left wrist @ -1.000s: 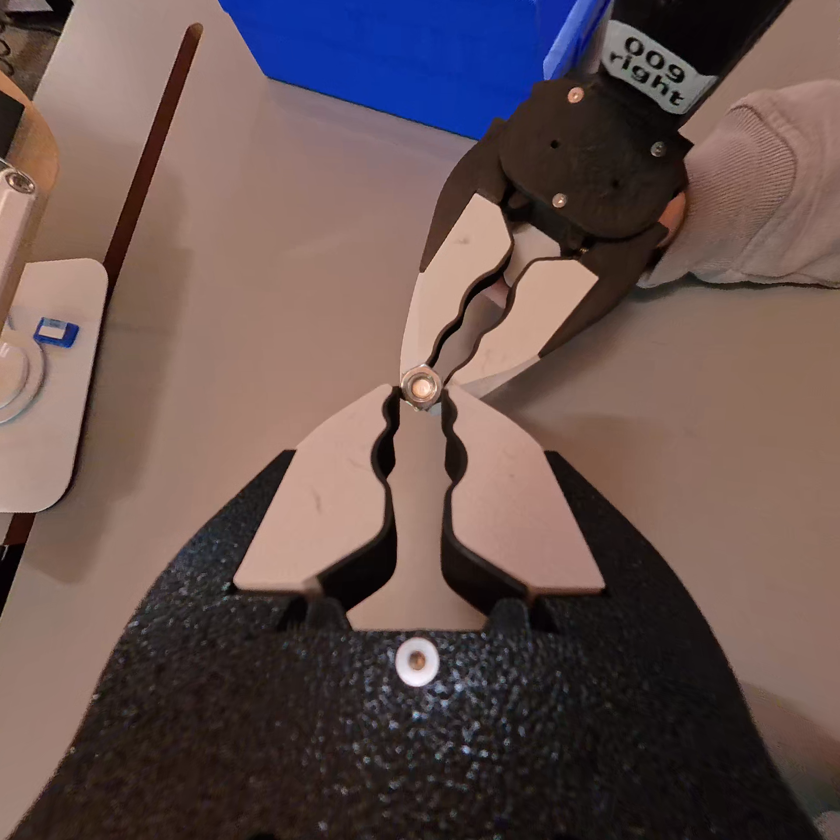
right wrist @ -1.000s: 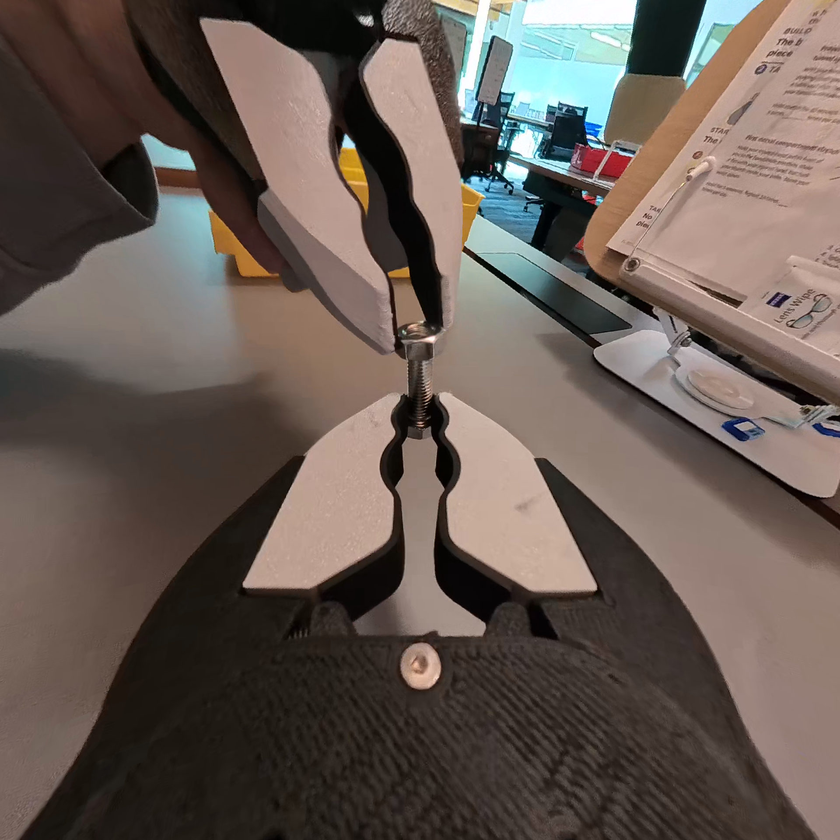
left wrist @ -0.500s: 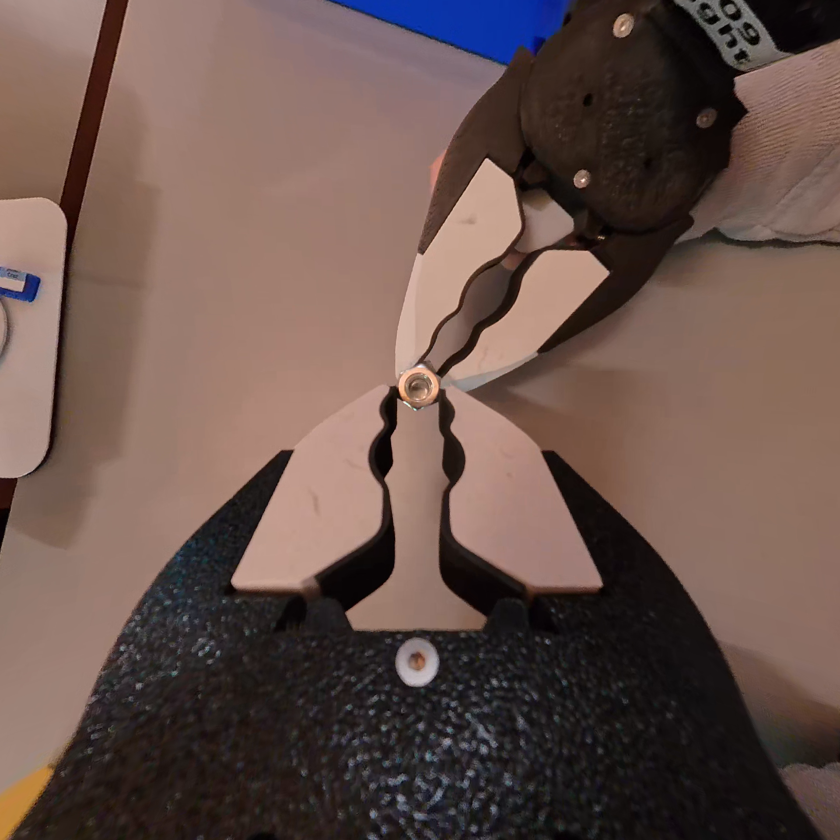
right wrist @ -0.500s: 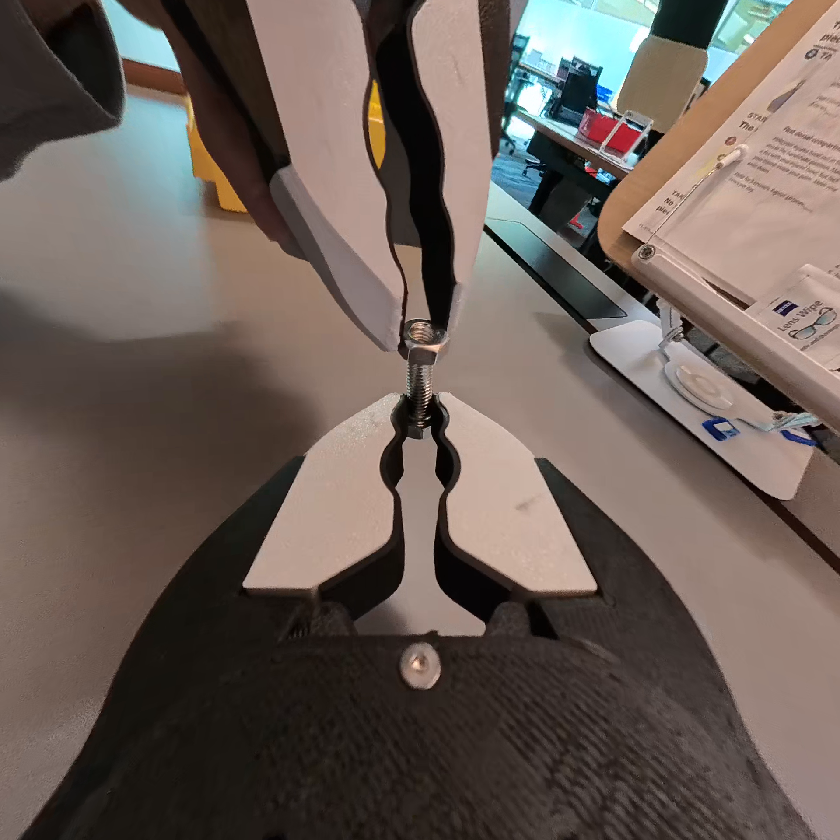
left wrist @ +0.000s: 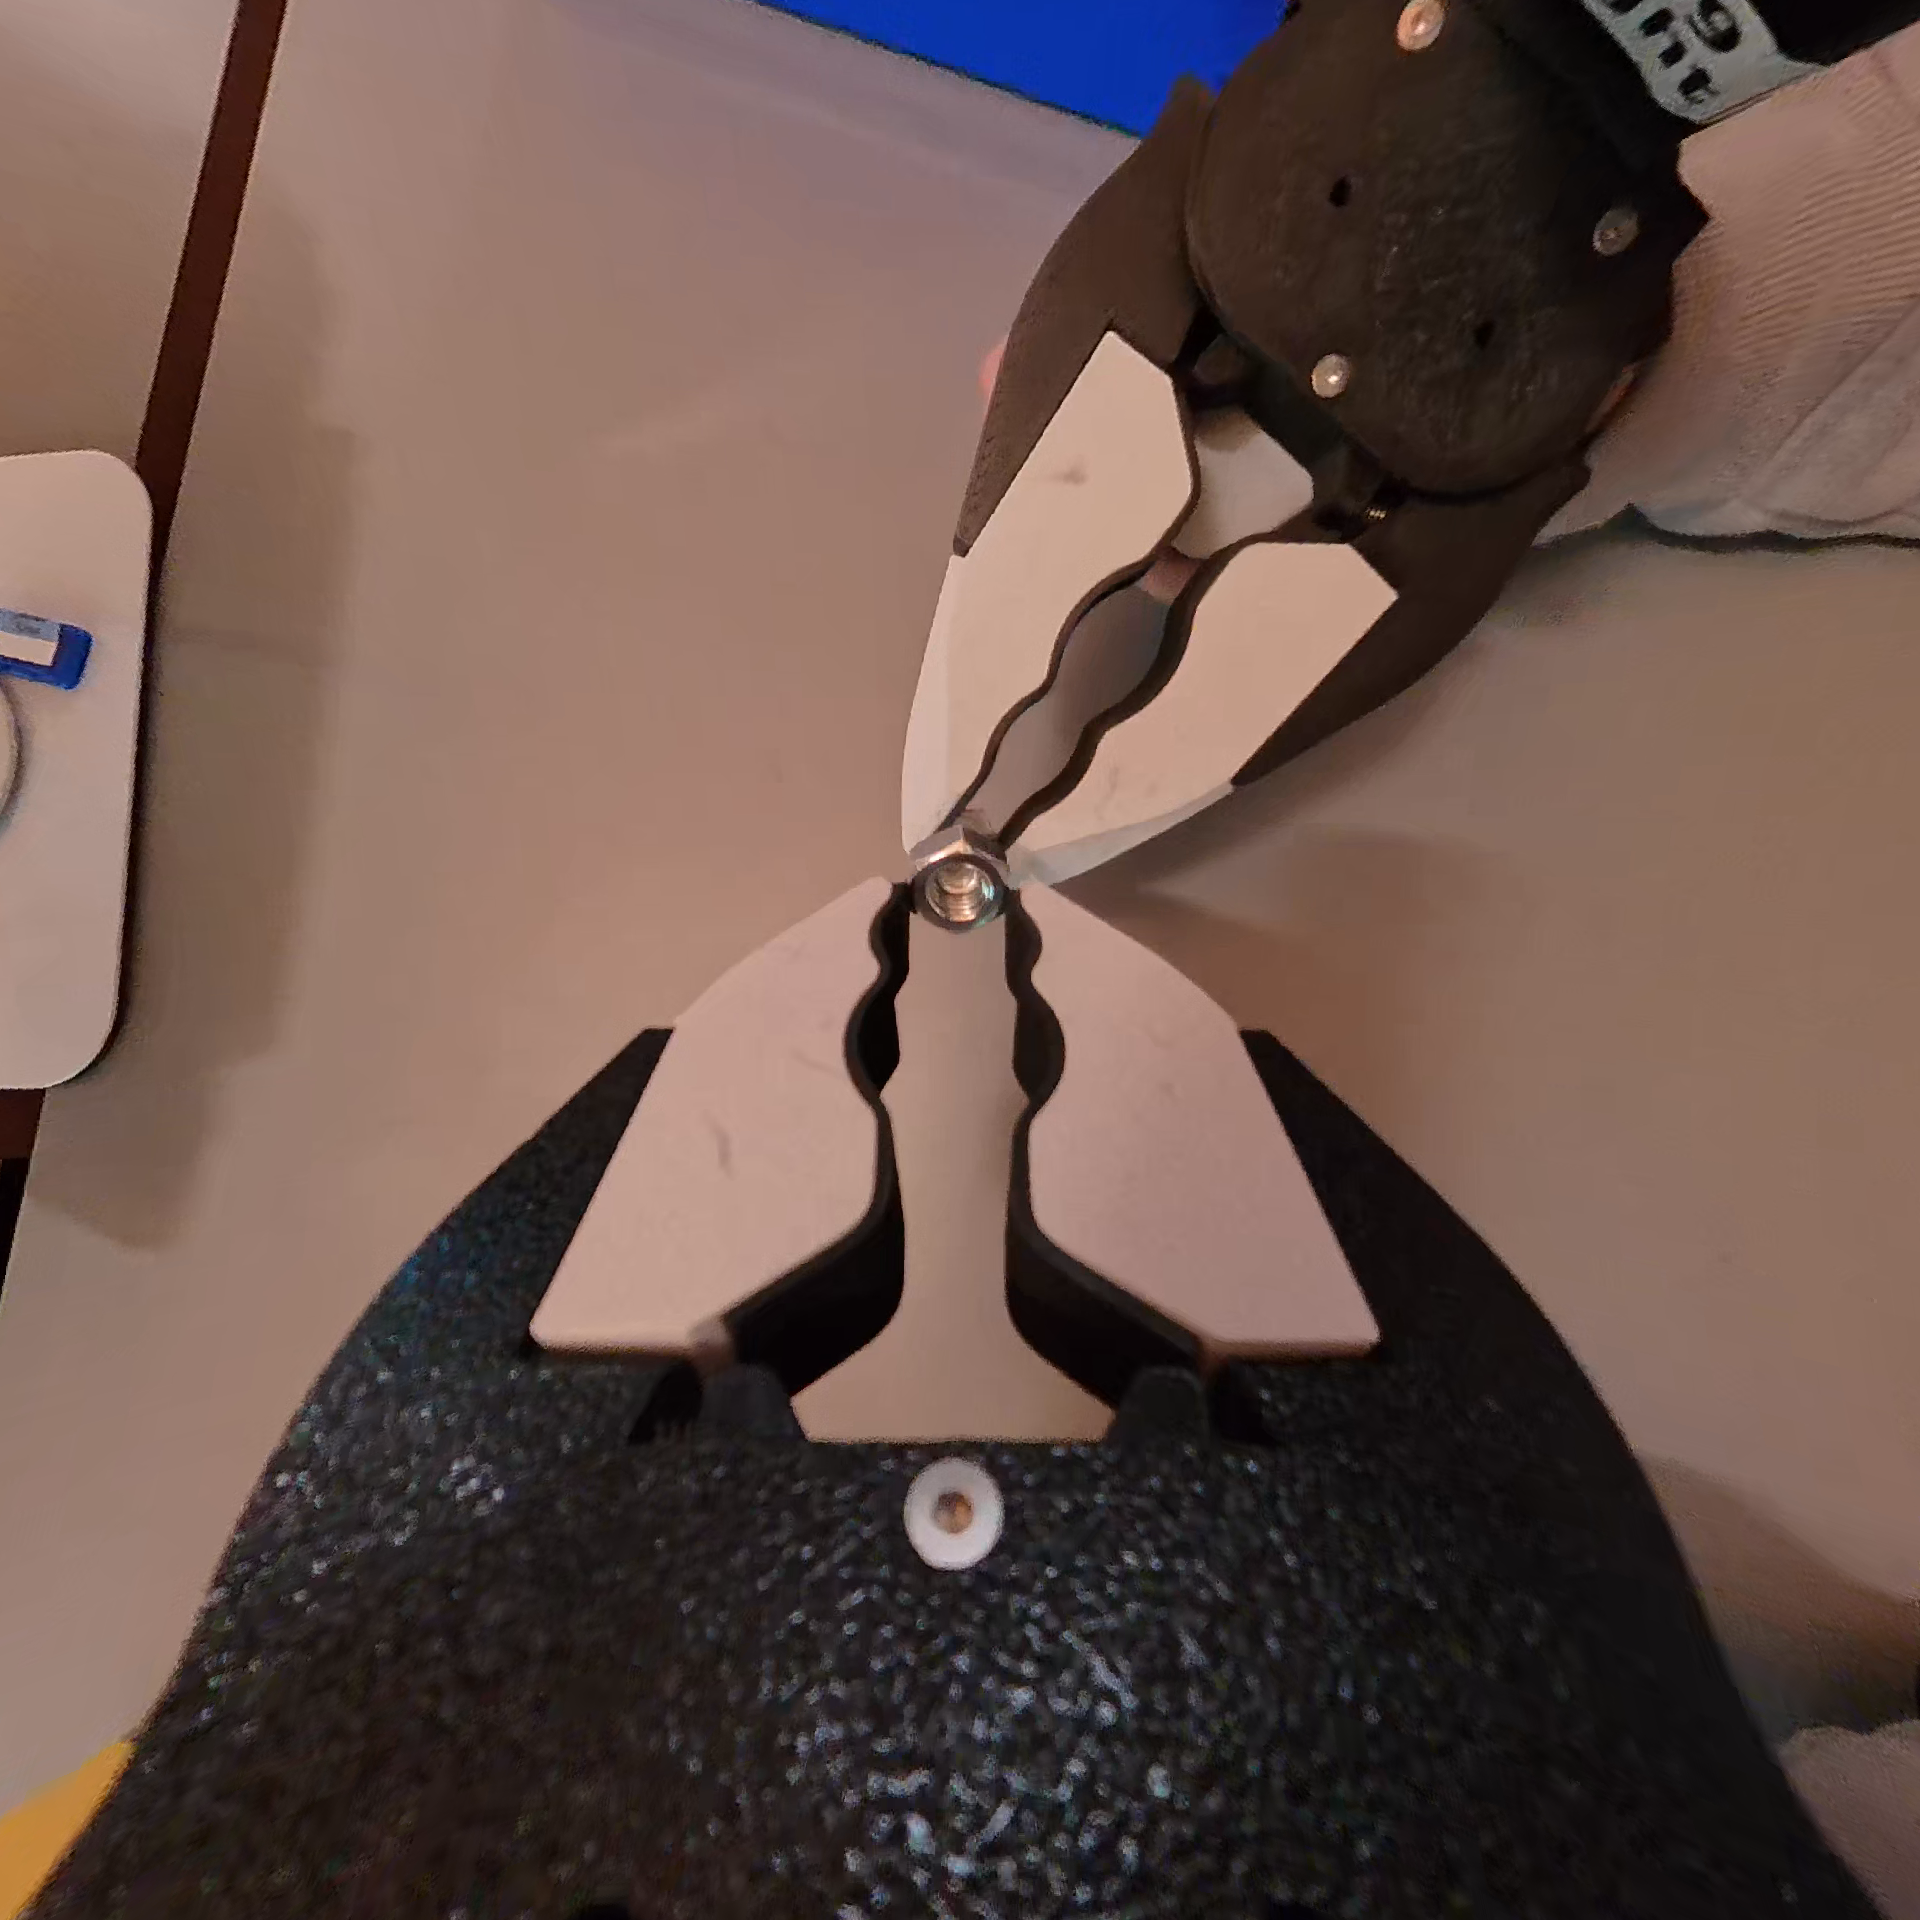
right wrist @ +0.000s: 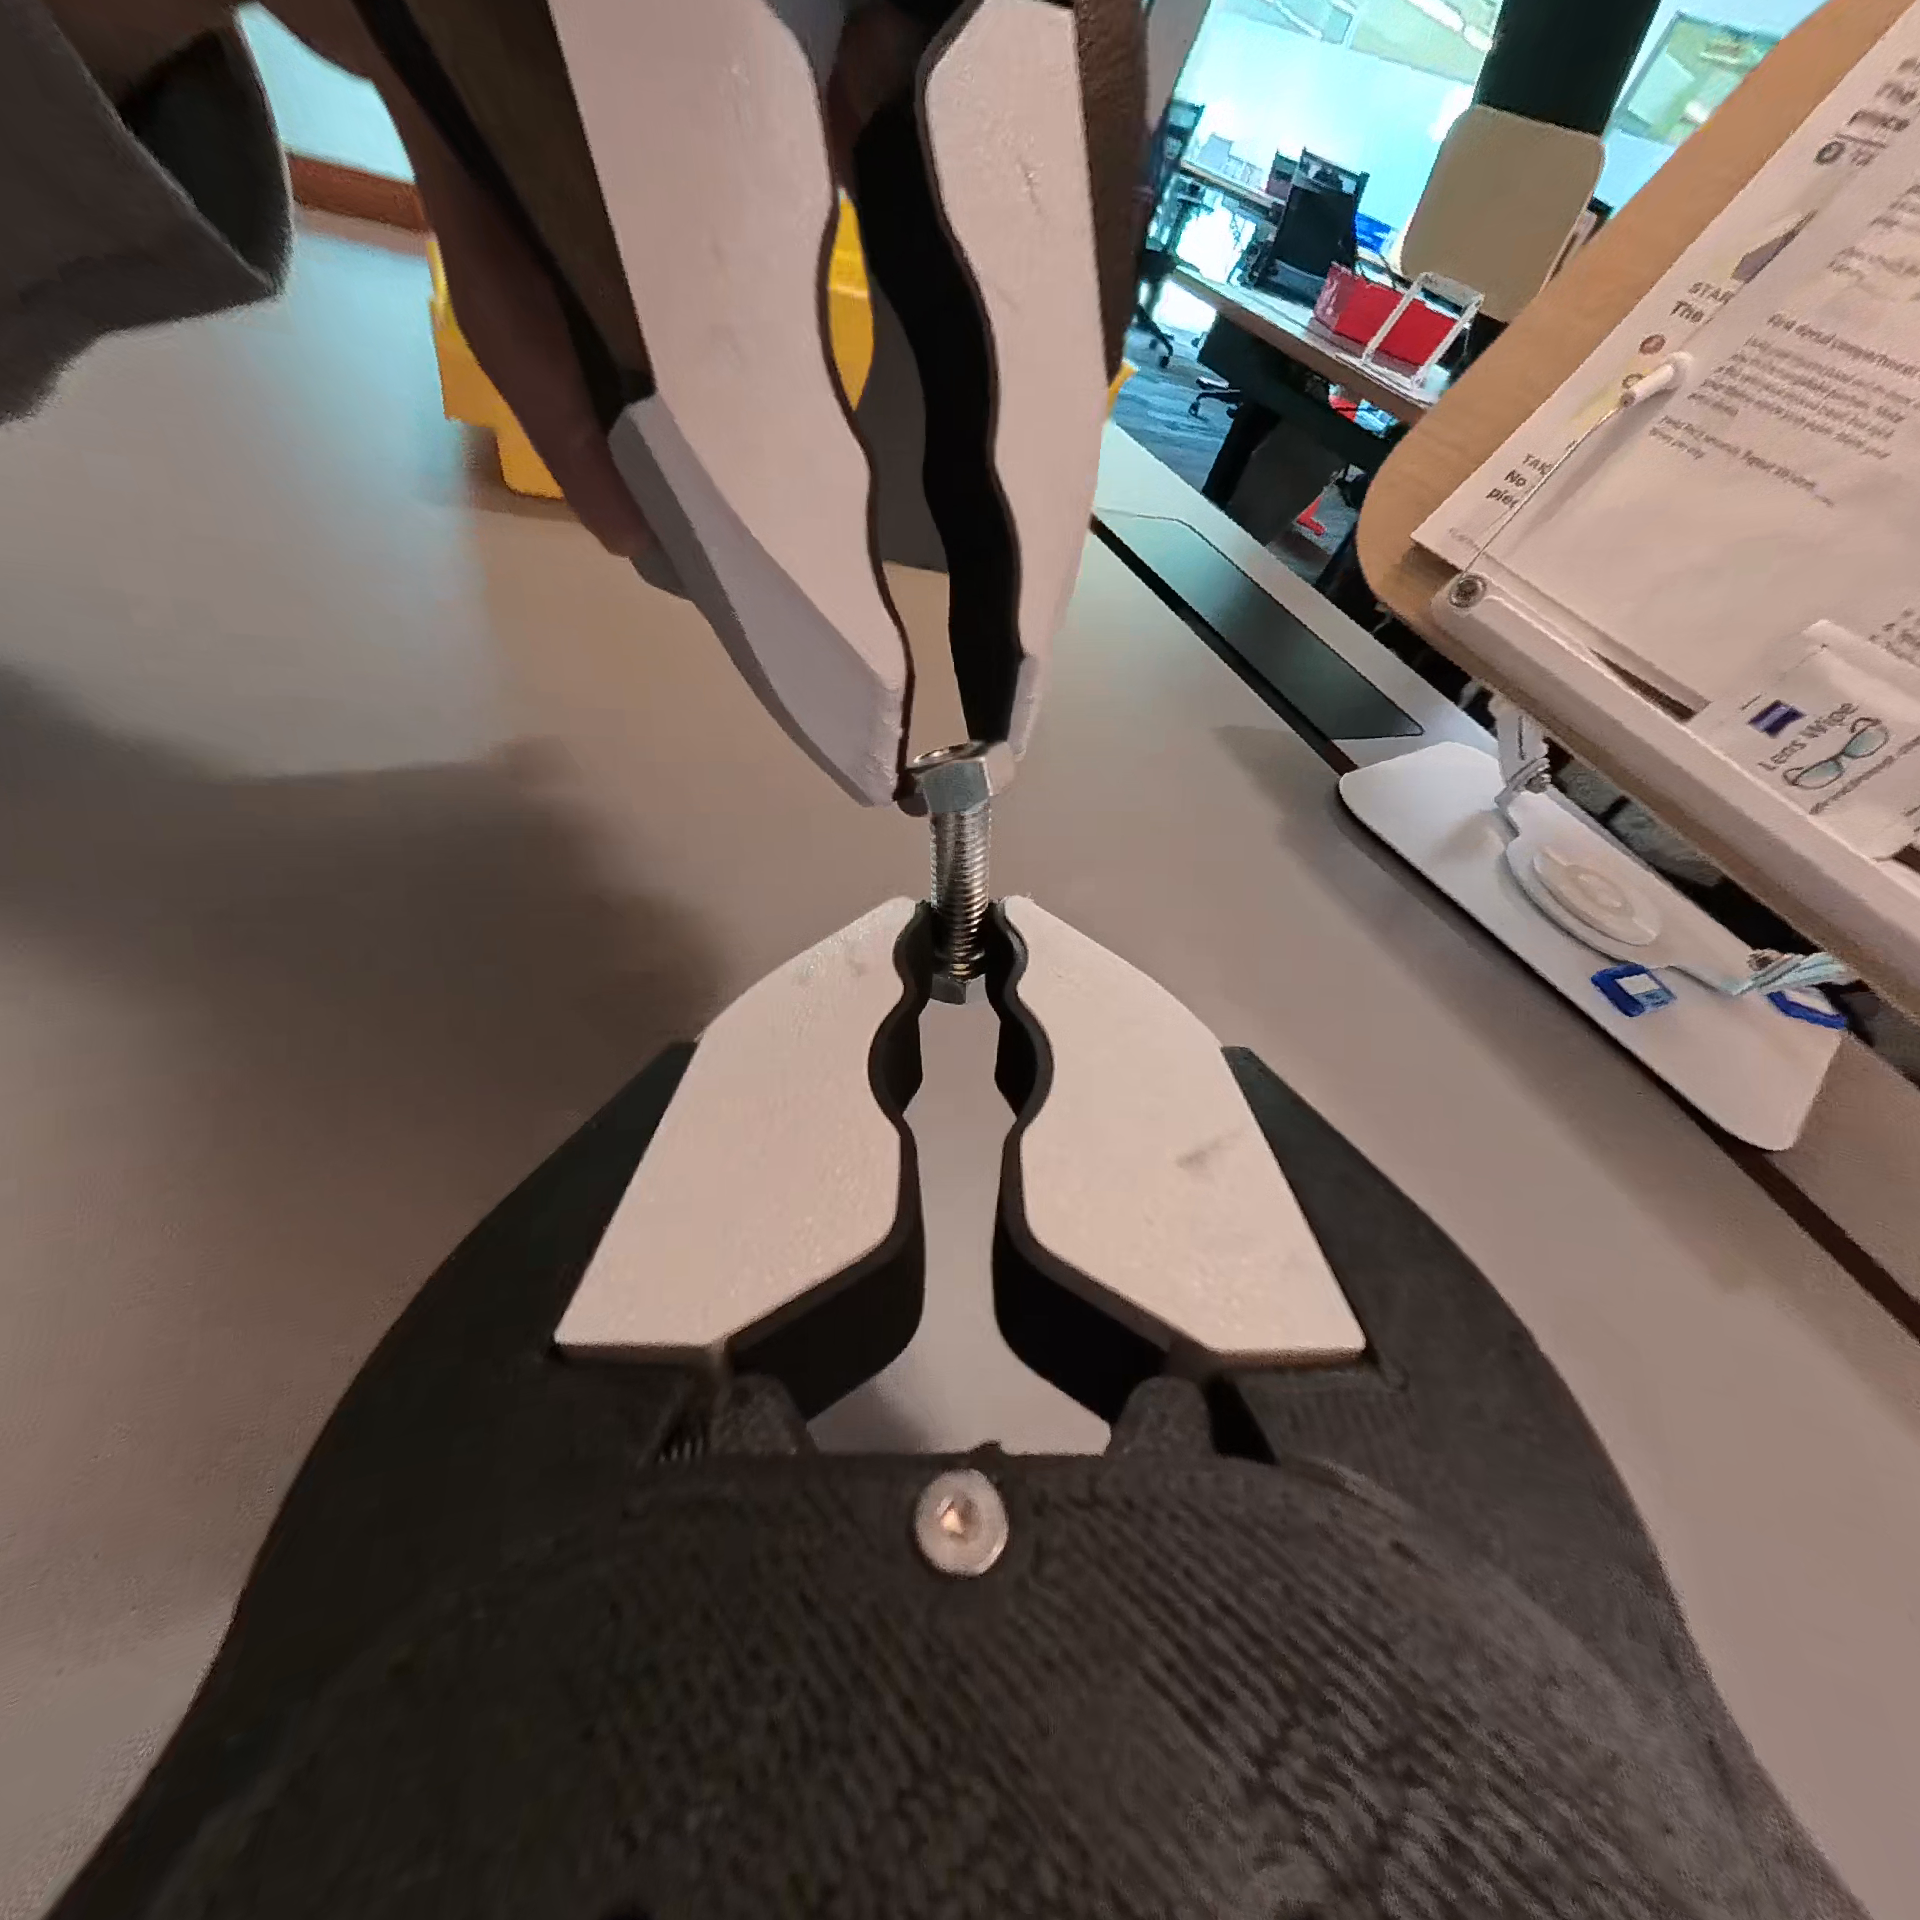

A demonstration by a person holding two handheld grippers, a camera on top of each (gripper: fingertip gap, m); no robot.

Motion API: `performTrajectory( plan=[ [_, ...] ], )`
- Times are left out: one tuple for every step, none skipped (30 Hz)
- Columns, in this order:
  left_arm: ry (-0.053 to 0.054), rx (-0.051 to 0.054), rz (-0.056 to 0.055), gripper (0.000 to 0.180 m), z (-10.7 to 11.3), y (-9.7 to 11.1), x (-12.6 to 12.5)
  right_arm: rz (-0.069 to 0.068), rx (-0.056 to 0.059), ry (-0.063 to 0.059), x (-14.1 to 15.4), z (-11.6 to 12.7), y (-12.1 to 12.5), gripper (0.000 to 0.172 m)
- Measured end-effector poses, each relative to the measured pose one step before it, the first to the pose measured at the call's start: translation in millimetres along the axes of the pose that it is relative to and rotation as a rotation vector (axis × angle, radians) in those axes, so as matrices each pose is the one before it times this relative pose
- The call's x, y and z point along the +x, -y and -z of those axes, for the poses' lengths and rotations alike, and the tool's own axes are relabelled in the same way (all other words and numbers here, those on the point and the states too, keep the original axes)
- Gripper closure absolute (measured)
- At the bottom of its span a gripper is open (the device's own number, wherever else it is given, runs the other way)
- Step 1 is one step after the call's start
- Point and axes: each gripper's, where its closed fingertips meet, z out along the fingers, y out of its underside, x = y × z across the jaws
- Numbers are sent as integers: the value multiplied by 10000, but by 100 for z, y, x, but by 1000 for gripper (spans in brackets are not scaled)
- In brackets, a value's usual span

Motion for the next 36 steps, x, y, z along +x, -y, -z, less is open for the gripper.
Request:
performTrajectory(
  plan=[
    [28, -165, -70, 164, -94, -191, 37, 257, -166, -69, -63, -84, -177, 163],
    [41, -139, -85, 164, -105, -162, 17, 195, -142, -59, -70, -96, -165, 163],
    [26, -90, -93, 164, -100, -118, 27, 101, -106, -9, -68, -79, -142, 163],
    [2, -28, -76, 164, -88, -57, 21, -13, -43, 36, -72, -54, -101, 163],
    [-10, 55, -24, 164, -63, 54, 0, -76, 10, 38, 2, -15, -47, 162],
    [-16, 133, 28, 164, -32, 153, -42, -83, 38, 12, 63, 29, 1, 163],
    [-37, 152, 55, 164, 1, 195, -26, -77, 38, 6, 72, 49, 43, 163],
    [-35, 95, 51, 164, 33, 122, -8, -62, 40, 12, 51, 63, 61, 163],
    [-6, 38, 11, 164, 51, 55, -25, -52, 50, 9, 37, 52, 74, 163],
    [19, 6, -35, 164, 70, 19, -5, -38, 48, 24, -19, 25, 75, 163],
    [29, -32, -49, 164, 40, -31, 8, 0, 22, 28, -54, -14, 45, 163],
    [3, -62, -19, 164, 9, -72, 35, 46, -16, 0, -51, -34, -12, 163],
    [-39, -66, 10, 164, -33, -93, 67, 53, -45, 16, -74, -49, -58, 163],
    [-30, -47, -6, 164, -46, -89, 31, 26, -42, 23, -61, -44, -80, 163],
    [-4, -19, -20, 164, -40, -52, 1, -5, -12, 5, -20, -24, -46, 163],
    [-17, -20, -1, 164, -7, -30, 26, -19, 4, 43, -42, -8, -14, 163],
    [-11, -33, -12, 164, 20, -31, 39, -14, 9, 47, -52, 10, 12, 163],
    [21, -24, -52, 164, 27, -11, 9, -2, 15, 0, -7, -4, 30, 163],
    [32, -31, -77, 164, 15, -21, 22, 12, -1, 8, -31, -3, 22, 163],
    [40, -42, -71, 164, 2, -43, 0, 8, -12, 17, -38, -17, -11, 162],
    [40, -17, -46, 164, -13, -21, -16, -10, -2, -2, -2, -14, -10, 162],
    [15, 28, -20, 163, -28, 52, -20, -27, 14, 7, 5, 2, -8, 162],
    [-14, 48, 1, 163, -31, 55, 6, -49, 14, 28, -2, 5, 1, 162],
    [-10, 43, 13, 162, -11, 55, -14, -52, 29, 8, 31, 15, 23, 162],
    [-3, 43, 8, 162, 12, 41, -14, -45, 29, 5, 21, 23, 27, 163],
    [-24, 45, -4, 163, 24, 48, 22, -46, 35, 24, 7, 17, 43, 163],
    [-15, 33, 3, 163, 44, 52, 15, -36, 40, 47, -57, 18, 50, 163],
    [37, 2, 10, 163, 42, 4, -73, -18, 21, 27, -43, -9, 45, 163],
    [41, -13, 0, 163, 44, -15, -63, 7, -2, -29, 33, -1, 12, 163],
    [1, 4, -12, 163, 45, 36, 34, 59, -43, 4, -5, 4, -46, 163],
    [-17, 0, -26, 163, 31, 46, 84, 102, -73, -19, -6, -15, -95, 163],
    [5, -51, -40, 163, -18, 1, 72, 111, -51, -48, -5, -28, -63, 163],
    [13, -138, -48, 163, -83, -142, 44, 69, -20, 8, -87, -42, 13, 163],
    [19, -188, -49, 163, -121, -238, 31, 23, -27, 28, -109, -58, 10, 163],
    [15, -145, -44, 163, -97, -210, 21, 76, -89, 19, -100, -65, -116, 163],
    [-9, -91, -22, 163, -69, -123, 31, 118, -58, -26, -46, -58, -82, 163]
  ],
)
